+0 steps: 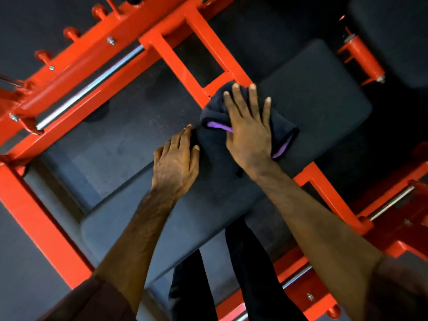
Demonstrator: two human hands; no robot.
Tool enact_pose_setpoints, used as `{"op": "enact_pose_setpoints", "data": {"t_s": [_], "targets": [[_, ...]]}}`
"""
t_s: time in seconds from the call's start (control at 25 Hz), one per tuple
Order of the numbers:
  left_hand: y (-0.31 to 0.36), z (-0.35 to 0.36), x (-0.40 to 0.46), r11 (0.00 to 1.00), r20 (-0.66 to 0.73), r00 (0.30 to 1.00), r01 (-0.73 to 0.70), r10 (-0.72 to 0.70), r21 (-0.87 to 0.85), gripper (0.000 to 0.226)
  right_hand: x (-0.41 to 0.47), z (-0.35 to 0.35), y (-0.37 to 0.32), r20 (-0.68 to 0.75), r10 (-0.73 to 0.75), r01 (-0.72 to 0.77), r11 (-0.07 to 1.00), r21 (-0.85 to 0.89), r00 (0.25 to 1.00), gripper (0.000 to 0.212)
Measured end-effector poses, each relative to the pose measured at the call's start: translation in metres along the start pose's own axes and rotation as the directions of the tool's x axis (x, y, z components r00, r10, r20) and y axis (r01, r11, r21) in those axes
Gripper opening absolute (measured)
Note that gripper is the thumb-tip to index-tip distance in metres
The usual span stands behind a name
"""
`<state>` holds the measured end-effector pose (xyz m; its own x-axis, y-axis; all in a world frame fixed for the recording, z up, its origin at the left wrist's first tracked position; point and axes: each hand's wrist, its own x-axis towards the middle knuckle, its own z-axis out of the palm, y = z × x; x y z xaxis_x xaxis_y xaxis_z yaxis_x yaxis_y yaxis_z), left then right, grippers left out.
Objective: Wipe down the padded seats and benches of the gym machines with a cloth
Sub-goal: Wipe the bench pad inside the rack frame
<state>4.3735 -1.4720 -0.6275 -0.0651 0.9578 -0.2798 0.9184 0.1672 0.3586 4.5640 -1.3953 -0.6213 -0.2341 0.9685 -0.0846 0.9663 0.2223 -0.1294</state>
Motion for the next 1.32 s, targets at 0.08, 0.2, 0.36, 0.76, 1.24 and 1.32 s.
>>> {"op": "enact_pose_setpoints", "data": {"t_s": [0.08,0.2,0.36,0.76,1.24,1.32], "targets": [[0.006,0.002,0.007,0.999,0.012,1.000,0.014,-0.013,-0.030,0.061,-0.022,0.006,0.008,0.023,-0.239,0.240,0.970,-0.033,0.971,0.085],[0.015,0.001,0.013,0.999,0.033,0.999,-0.018,0.019,-0.038,0.061,-0.046,-0.003,0.057,0.052,-0.297,0.301,0.949,-0.094,0.954,0.088],[0.021,0.004,0.019,1.000,0.032,0.999,-0.003,0.004,-0.021,0.063,-0.007,-0.002,0.024,0.000,0.048,-0.048,0.999,-0.014,0.999,0.088],[0.035,0.007,0.028,1.000,0.018,1.000,0.003,-0.003,-0.024,0.064,-0.028,-0.008,0.045,0.046,0.026,-0.025,1.000,-0.008,0.999,0.091],[0.066,0.010,0.059,0.998,0.048,0.997,-0.053,0.054,-0.024,0.071,-0.100,0.002,0.061,0.077,-0.229,0.230,0.973,0.002,0.970,0.086],[0.072,0.009,0.065,0.996,0.076,0.993,-0.088,0.089,-0.020,0.067,-0.137,-0.008,0.093,0.114,-0.327,0.333,0.943,-0.029,0.938,0.084]]}}
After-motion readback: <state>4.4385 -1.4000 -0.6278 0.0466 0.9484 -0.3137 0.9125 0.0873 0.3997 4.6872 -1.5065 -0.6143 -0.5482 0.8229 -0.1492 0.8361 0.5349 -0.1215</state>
